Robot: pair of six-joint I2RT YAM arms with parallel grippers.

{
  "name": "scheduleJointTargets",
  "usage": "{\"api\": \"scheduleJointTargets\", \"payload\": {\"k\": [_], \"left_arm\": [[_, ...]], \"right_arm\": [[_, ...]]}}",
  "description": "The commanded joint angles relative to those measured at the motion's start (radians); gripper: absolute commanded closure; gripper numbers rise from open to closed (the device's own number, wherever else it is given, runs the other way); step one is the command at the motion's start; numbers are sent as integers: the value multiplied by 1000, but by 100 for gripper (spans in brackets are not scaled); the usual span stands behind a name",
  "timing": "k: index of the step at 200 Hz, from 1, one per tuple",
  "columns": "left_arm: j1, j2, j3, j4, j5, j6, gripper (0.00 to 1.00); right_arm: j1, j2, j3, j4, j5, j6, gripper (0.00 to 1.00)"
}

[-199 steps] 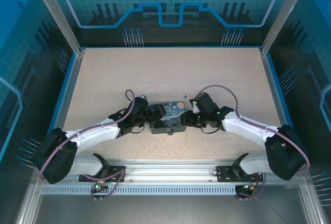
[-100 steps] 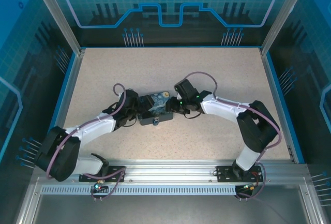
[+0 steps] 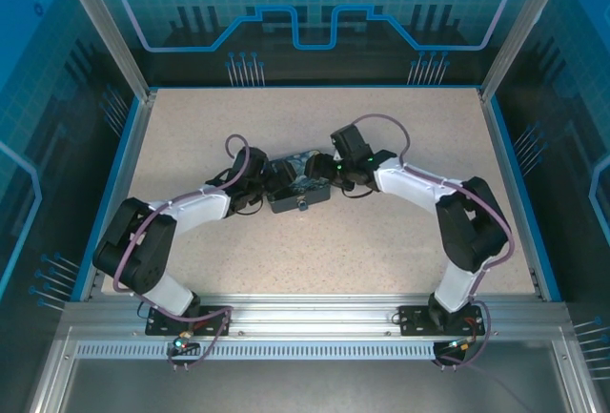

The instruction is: Unlock the padlock with the key

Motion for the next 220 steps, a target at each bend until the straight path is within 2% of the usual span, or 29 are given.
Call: {"api": "scheduleJointTargets", "payload": {"k": [1, 46, 80, 122, 188, 220], "left_arm": [[-3, 6, 27, 33, 51, 31, 1], [4, -40, 4, 17, 38, 49, 1], [17, -77, -8, -9, 24, 64, 1], [47, -116, -16, -35, 22, 70, 1], [54, -87, 15, -55, 13, 72, 1], [60, -66, 20, -42, 8, 69, 1]], "right_arm": [[-54, -80, 23, -36, -10, -69, 24], [-142, -102, -3, -108, 16, -178, 30], [-157, -34, 52, -184, 56, -223, 43], [-142, 63, 93, -197, 46, -222, 62], [-44, 93, 104, -184, 35, -224, 65], [-54, 76, 109, -225, 113, -238, 63]]}}
